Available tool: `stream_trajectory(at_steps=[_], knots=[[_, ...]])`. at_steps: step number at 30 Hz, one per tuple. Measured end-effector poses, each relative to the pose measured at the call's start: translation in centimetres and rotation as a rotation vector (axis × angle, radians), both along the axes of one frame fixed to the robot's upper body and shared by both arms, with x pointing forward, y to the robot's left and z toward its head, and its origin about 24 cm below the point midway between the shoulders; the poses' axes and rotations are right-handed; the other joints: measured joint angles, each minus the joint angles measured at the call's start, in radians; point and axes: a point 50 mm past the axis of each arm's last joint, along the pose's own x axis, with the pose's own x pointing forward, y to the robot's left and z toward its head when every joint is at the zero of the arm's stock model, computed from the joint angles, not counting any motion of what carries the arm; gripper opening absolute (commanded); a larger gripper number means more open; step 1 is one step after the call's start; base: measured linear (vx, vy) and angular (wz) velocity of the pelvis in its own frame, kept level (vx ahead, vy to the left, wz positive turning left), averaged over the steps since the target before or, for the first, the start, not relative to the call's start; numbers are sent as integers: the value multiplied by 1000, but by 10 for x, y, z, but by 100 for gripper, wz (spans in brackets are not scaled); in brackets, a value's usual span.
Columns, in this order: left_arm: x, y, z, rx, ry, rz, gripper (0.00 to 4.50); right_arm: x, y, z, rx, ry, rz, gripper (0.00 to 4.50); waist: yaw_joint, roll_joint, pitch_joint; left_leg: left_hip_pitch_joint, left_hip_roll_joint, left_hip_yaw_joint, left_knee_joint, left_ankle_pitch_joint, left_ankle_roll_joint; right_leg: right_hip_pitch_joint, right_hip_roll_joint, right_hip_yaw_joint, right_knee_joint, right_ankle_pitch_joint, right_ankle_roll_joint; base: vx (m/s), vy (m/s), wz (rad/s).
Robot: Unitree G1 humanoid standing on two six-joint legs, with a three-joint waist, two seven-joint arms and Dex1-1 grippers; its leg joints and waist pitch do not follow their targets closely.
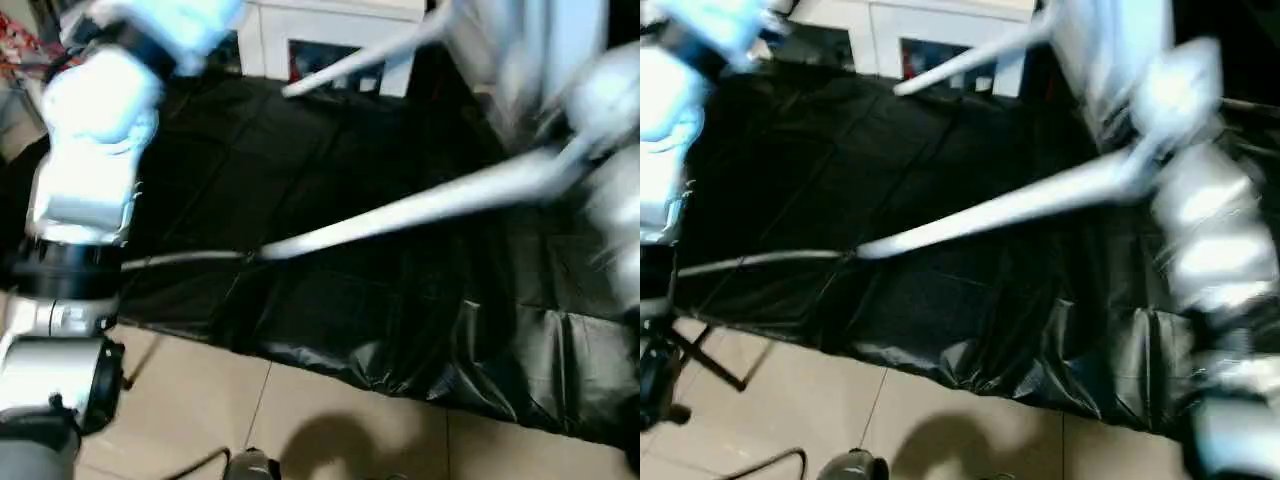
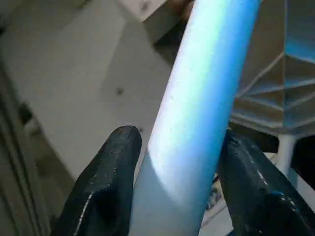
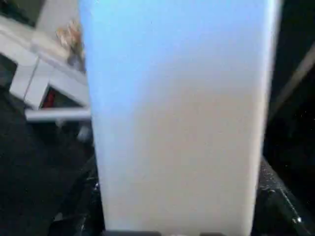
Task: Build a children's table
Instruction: Flip table
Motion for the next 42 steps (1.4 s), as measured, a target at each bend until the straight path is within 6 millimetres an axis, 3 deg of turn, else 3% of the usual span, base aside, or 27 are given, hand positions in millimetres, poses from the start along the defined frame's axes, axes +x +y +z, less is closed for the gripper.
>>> stream_trajectory(at_steps=[7,10,13,24,29,32,36,40,42], knots=[[-13,9,-21,-173,81,-54,224,-7,-3,42,-87,-18,86,203,0,-11,4,-10,1,2,15,-5,8,-1,-2,0,0,3,1,0,0,0],[-17,9,-25,-181,81,-56,222,-8,-3,46,-105,-4,104,203,2,-24,4,-10,2,2,17,-5,9,0,-2,0,0,4,2,0,0,0],[-18,8,-26,-187,86,-56,220,-8,-3,47,-105,8,116,265,2,-29,4,-10,2,2,19,-5,9,1,-2,0,0,7,3,0,0,0],[-15,10,-29,-199,124,-37,216,-10,-4,48,-8,25,187,344,-3,-33,4,-10,2,2,20,1,7,2,-2,1,-1,18,6,0,0,0],[-9,16,-35,-235,176,11,211,-32,24,70,18,-132,458,390,-8,-32,3,-4,3,2,20,2,5,6,-2,1,-1,20,6,0,0,0],[-5,18,-42,-253,215,34,209,-33,31,70,55,-164,516,406,-12,-33,3,6,3,2,19,2,5,16,-2,1,-5,20,10,0,0,0],[-1,21,-49,-271,249,58,203,-37,33,71,100,-200,577,438,-16,-34,4,6,3,2,18,2,4,19,-2,1,-8,22,12,0,0,0],[1,23,-54,-281,270,70,197,-55,47,74,86,-215,757,450,-12,-35,3,6,3,1,18,2,4,20,-2,1,-9,23,13,0,0,0],[2,24,-56,-282,272,71,194,-62,52,66,80,-161,836,450,-9,-38,1,6,3,1,18,2,4,21,-2,0,-10,23,13,0,0,0]])
